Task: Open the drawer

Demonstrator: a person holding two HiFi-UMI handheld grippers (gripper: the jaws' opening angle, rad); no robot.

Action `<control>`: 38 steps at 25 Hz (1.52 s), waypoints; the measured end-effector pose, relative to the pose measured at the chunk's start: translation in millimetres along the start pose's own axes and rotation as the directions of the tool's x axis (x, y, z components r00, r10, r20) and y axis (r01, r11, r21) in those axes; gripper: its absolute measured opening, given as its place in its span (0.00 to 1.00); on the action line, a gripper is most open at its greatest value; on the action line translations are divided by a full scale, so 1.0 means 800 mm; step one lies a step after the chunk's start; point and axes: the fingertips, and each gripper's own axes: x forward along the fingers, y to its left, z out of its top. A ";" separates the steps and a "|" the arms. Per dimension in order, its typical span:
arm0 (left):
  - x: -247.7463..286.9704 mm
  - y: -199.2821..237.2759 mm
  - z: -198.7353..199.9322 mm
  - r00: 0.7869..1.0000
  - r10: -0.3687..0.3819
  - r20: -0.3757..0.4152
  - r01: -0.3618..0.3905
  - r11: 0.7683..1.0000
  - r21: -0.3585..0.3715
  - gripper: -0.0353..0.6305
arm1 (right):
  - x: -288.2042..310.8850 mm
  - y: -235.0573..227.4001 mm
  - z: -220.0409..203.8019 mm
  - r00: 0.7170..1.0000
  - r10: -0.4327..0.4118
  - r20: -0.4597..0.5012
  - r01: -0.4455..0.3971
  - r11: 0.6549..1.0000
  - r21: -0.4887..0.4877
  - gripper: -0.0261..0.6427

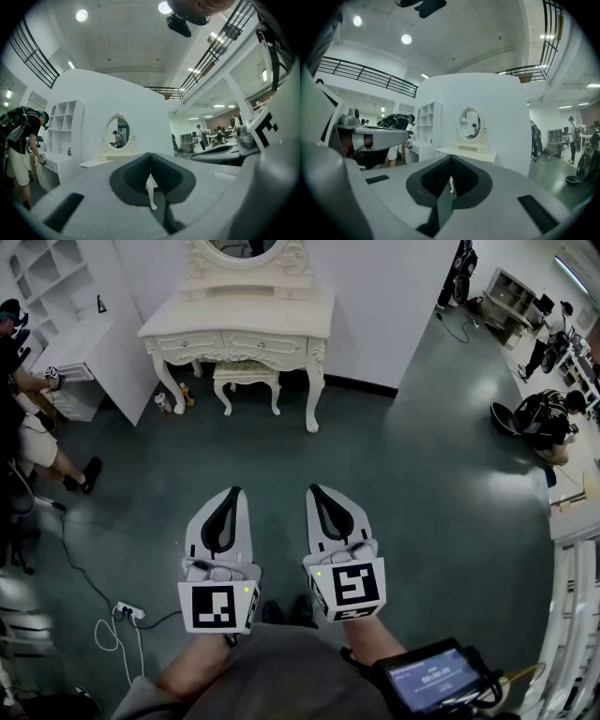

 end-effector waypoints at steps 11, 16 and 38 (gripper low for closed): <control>0.009 -0.015 -0.015 0.998 0.054 -0.021 -0.054 0.998 -0.016 0.07 | 0.008 -0.014 -0.014 0.998 0.067 0.003 -0.067 0.997 0.031 0.06; 0.017 0.007 -0.030 0.996 0.077 -0.042 -0.078 0.997 -0.023 0.07 | 0.035 -0.008 -0.027 0.996 0.084 -0.026 -0.082 0.996 0.041 0.06; 0.204 0.236 -0.072 0.999 0.043 -0.020 -0.045 0.996 -0.082 0.07 | 0.325 0.012 -0.017 0.997 0.009 -0.070 -0.009 1.000 0.004 0.06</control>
